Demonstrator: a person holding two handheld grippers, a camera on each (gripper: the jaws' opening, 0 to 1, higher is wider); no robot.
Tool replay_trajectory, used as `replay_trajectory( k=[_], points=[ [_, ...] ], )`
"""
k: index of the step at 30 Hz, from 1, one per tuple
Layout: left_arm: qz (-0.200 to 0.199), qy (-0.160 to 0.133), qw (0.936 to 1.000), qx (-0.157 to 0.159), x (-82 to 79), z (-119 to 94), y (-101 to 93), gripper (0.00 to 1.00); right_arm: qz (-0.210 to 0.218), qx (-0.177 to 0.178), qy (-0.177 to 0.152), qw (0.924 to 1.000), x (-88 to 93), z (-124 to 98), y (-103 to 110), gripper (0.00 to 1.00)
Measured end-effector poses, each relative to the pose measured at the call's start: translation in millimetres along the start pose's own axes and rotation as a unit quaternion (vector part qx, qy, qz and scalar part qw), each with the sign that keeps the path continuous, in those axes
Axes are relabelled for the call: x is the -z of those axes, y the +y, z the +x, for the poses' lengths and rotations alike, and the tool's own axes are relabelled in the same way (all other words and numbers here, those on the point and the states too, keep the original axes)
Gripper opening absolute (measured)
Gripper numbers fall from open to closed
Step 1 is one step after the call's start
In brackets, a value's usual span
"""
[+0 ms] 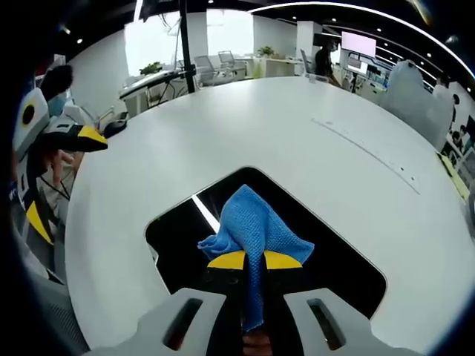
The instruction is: Wipe the mirror surface with the cleaning cloth until all visible marks leave the cleaned area.
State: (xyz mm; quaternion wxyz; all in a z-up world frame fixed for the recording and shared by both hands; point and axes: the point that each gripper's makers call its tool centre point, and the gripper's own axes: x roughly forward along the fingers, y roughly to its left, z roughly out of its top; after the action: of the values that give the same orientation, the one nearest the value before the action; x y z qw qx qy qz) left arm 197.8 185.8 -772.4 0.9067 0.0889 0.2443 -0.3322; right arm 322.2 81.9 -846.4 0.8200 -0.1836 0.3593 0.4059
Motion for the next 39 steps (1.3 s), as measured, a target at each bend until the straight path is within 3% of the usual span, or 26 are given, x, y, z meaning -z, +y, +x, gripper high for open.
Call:
replay_trajectory(
  k=[20, 39],
  points=[
    [0.003, 0.003, 1.0000, 0.006, -2.6, 4.0, -0.1, 0.75, 0.003, 0.012, -0.021, 0.9997, -13.6, 11.6, -11.1, 0.01],
    [0.007, -0.001, 0.9999, 0.010, -5.6, 4.5, -1.5, 0.75, -0.001, 0.013, -0.019, 0.9997, -27.2, 23.9, -21.4, 0.01]
  ],
)
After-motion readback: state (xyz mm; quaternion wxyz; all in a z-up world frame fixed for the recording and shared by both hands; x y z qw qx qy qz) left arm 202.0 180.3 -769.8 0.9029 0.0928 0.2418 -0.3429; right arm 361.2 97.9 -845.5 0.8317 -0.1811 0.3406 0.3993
